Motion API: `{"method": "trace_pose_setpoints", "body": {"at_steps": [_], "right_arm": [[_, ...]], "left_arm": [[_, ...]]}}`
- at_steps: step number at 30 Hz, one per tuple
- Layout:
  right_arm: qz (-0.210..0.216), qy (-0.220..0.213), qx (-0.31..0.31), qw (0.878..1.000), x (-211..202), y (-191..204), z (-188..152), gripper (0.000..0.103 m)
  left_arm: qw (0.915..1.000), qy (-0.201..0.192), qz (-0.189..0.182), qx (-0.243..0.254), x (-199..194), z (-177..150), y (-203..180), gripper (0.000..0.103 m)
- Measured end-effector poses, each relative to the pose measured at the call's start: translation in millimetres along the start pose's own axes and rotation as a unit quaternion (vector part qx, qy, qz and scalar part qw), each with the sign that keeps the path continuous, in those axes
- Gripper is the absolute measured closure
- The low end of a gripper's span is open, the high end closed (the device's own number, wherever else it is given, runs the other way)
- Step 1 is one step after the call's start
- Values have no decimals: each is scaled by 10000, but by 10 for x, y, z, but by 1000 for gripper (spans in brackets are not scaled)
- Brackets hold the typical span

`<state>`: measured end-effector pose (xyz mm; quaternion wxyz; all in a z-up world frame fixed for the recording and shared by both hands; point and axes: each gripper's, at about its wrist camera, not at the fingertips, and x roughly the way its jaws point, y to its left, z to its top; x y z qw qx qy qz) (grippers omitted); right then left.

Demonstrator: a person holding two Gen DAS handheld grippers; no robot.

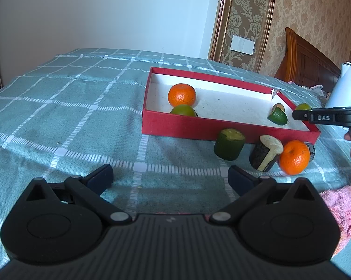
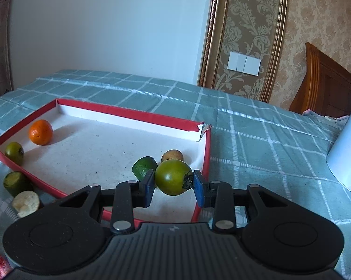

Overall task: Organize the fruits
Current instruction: 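Carry the tomato into the tray and open the right tool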

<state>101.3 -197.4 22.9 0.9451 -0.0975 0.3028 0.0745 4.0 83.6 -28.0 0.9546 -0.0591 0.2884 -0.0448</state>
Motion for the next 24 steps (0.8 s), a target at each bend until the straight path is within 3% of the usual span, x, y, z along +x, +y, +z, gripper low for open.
{"method": "trace_pose_setpoints", "body": {"at_steps": [5, 19, 24], "right_arm": [[29, 282, 116, 9995, 177, -18, -23, 69], [40, 238, 211, 9995, 165, -41, -49, 68], [90, 194, 67, 9997, 128, 21, -82, 58]], "left_arm": [[10000, 4, 3, 7, 0, 0, -3, 0], [10000, 38, 40, 66, 8, -2, -7, 0], [9999, 53, 56, 90, 10, 3, -14, 0]]}}
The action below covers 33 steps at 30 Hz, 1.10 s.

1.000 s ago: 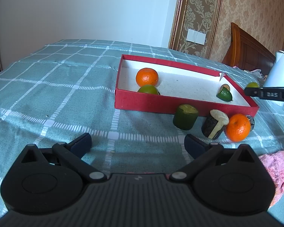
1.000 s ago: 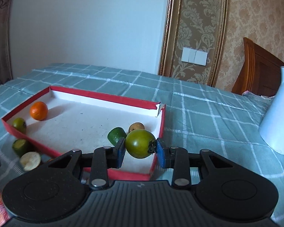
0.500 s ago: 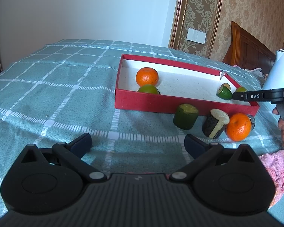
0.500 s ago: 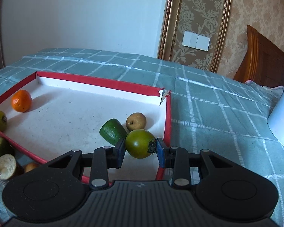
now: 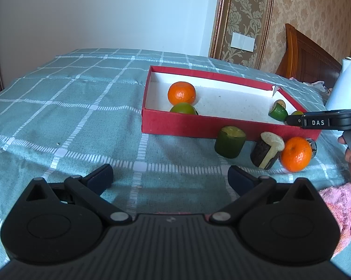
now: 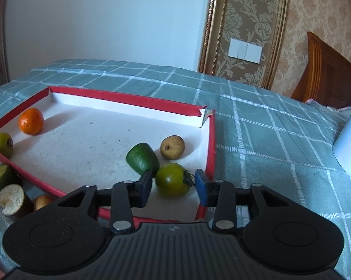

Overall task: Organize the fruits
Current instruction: 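Carry the tomato into the tray and open the right tool, then move the left tool to the green cucumber piece and close on it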

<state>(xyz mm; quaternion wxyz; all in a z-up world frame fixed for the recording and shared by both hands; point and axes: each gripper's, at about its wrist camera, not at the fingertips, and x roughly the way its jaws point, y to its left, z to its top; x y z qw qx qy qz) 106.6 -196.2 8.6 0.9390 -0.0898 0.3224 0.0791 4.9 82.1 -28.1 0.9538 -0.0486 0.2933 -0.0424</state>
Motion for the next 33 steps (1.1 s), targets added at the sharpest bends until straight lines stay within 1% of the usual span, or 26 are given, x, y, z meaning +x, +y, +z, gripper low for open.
{"method": "trace_pose_setpoints", "body": {"at_steps": [2, 4, 7, 10, 11, 13, 17, 20, 23, 25, 28, 29, 31, 33], "right_arm": [[40, -86, -13, 10000, -45, 15, -12, 50], [60, -202, -11, 9998, -110, 18, -22, 44], [92, -358, 81, 9993, -240, -2, -58, 39], [-206, -509, 144, 9984, -417, -21, -123, 24], [-272, -568, 147, 9979, -486, -37, -155, 23], [-250, -613, 138, 9977, -618, -80, -232, 22], [-338, -527, 197, 9978, -745, -188, -419, 18], [-363, -190, 339, 9986, -663, -286, -530, 18], [-306, 43, 642, 9975, -567, -390, -578, 18], [-209, 94, 791, 9966, -538, -429, -596, 17], [-66, 186, 835, 9963, -510, -447, -609, 17], [-36, 186, 844, 9963, -508, -444, -612, 15], [6, 206, 838, 9963, -499, -440, -612, 13], [-6, 214, 819, 9964, -499, -434, -613, 13]], "left_arm": [[10000, 3, 3, 6, 1, 0, -1, 0], [10000, 9, 10, 20, 1, -1, -2, 0], [10000, 18, 20, 38, 4, 1, -5, 0], [10000, 21, 25, 46, 4, 1, -5, 0], [10000, 23, 28, 49, 5, 1, -3, 0], [10000, 27, 31, 55, 7, 2, -7, 0], [10000, 26, 29, 53, 9, 3, -8, 0], [10000, 30, 33, 61, 9, 4, -8, 0], [10000, 33, 40, 70, 6, 6, -7, 0], [9999, 27, 81, 67, 3, 9, -19, 0], [9993, -137, 320, 139, -39, 8, -80, 0], [9992, -206, 319, 148, -57, 10, -108, 0], [9994, -276, 182, 133, -78, 28, -178, 0], [9991, -286, 140, 286, -73, 68, -294, 0]]}}
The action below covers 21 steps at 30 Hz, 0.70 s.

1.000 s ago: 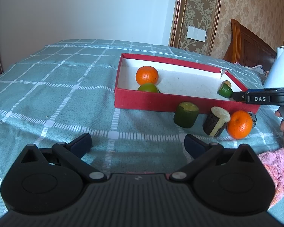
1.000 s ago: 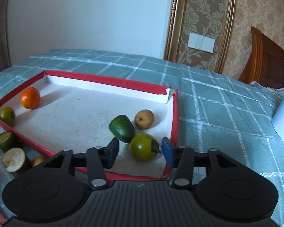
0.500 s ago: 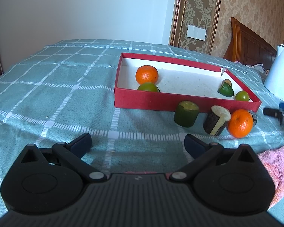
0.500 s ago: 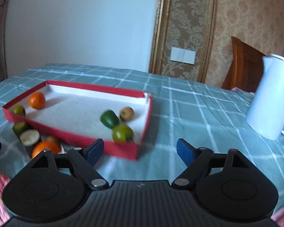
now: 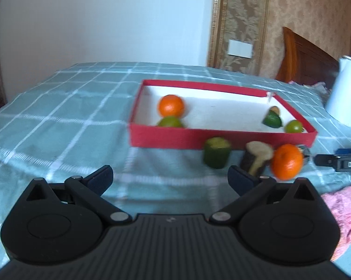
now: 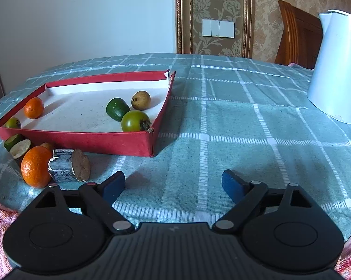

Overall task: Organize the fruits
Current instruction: 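Move the left tool to the green cucumber piece and close on it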

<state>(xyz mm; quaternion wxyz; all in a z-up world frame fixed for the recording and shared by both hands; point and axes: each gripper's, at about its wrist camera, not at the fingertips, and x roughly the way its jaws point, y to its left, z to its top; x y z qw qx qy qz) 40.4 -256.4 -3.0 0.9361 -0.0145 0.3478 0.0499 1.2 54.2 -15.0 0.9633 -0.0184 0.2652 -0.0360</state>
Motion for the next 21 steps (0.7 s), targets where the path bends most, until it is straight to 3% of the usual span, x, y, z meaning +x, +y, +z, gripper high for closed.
{"method": "trace_pose_setpoints", "body": {"at_steps": [5, 9, 17, 19, 21], "right_arm": [[8, 4, 1, 10000, -1, -3, -1, 12], [5, 6, -3, 10000, -5, 1, 1, 12], [-2, 19, -25, 10000, 3, 8, 3, 11], [-2, 19, -25, 10000, 3, 8, 3, 11], [-3, 19, -27, 10000, 4, 10, 3, 11]], "left_arm": [[9985, -66, 23, 536, 82, 88, -254, 0], [9976, -33, 157, 666, 196, 115, -323, 0], [9977, 73, 18, 680, 321, 131, -360, 28], [9970, 52, -20, 768, 313, 123, -389, 30], [9959, 71, -59, 900, 324, 121, -438, 41]]}}
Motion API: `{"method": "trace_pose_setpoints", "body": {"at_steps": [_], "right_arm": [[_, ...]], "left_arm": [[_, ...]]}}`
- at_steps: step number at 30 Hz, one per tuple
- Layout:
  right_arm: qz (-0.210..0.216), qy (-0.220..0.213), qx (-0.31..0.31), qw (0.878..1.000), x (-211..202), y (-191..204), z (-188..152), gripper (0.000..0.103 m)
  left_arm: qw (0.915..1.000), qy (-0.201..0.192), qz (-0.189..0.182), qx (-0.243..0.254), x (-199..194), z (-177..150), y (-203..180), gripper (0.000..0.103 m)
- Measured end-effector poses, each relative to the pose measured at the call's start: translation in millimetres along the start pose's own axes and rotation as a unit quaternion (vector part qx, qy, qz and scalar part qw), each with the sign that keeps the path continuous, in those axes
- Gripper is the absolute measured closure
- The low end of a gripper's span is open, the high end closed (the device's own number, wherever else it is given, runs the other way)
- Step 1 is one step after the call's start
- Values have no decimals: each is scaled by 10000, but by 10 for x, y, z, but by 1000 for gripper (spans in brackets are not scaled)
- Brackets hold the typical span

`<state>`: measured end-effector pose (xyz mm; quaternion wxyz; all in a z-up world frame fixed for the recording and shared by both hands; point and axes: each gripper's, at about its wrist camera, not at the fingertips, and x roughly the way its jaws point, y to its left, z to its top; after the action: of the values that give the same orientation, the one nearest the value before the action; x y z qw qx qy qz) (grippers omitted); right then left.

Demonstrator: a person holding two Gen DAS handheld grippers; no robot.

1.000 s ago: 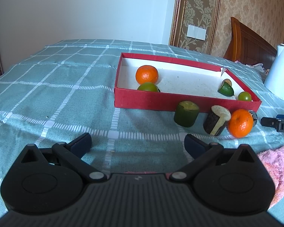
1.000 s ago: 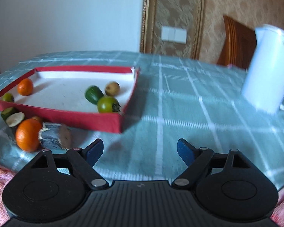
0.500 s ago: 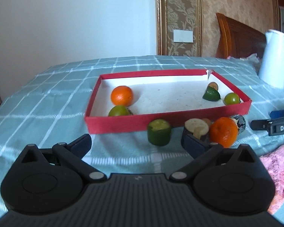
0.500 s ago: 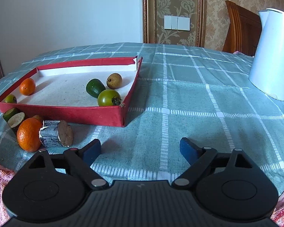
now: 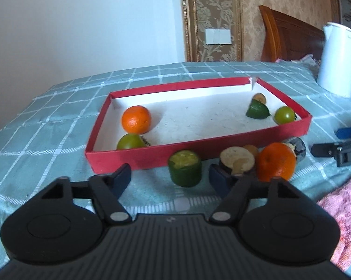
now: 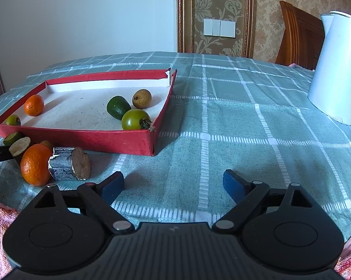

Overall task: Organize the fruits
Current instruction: 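Move the left tool to the green cucumber piece and close on it, then carry the cucumber piece into the tray, open the left tool, withdraw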

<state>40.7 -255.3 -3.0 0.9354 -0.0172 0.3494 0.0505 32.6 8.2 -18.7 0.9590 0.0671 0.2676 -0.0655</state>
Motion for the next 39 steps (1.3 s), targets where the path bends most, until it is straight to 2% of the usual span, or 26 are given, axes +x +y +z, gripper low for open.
{"method": "trace_pose_setpoints", "body": {"at_steps": [3, 4, 5, 14, 21, 24, 28, 32, 35, 39], "right_arm": [[2, 1, 1, 10000, 0, 0, 0, 10], [0, 0, 2, 10000, 0, 0, 1, 10], [0, 0, 2, 10000, 0, 1, 1, 10], [-2, 1, 2, 10000, 1, 3, 2, 10], [5, 8, -3, 10000, 7, 8, 2, 9], [-99, 62, 6, 9999, 31, 15, -3, 0], [-101, 67, 40, 9999, 37, -2, -9, 0], [-102, 68, 39, 9999, 37, -4, -9, 0], [-102, 68, 39, 9999, 37, -3, -8, 0], [-102, 68, 39, 9999, 37, -3, -8, 0]], "left_arm": [[9998, 91, -114, 98, 50, 18, -54, 53], [9997, 142, -167, 104, 73, 23, -64, 65], [9995, 214, -221, 94, 102, 29, -66, 71], [9986, 254, -398, -220, 143, 42, 21, 74], [9991, 93, -328, -235, 73, 33, 50, 74], [9992, 51, -332, -226, 50, 31, 62, 74], [9995, -98, -249, -183, -20, 44, 77, 74], [9989, -182, -345, -273, -83, 128, 127, 74], [9988, -335, -312, -156, -107, 246, 117, 74], [9987, -340, -307, -214, 34, 464, 133, 74]]}}
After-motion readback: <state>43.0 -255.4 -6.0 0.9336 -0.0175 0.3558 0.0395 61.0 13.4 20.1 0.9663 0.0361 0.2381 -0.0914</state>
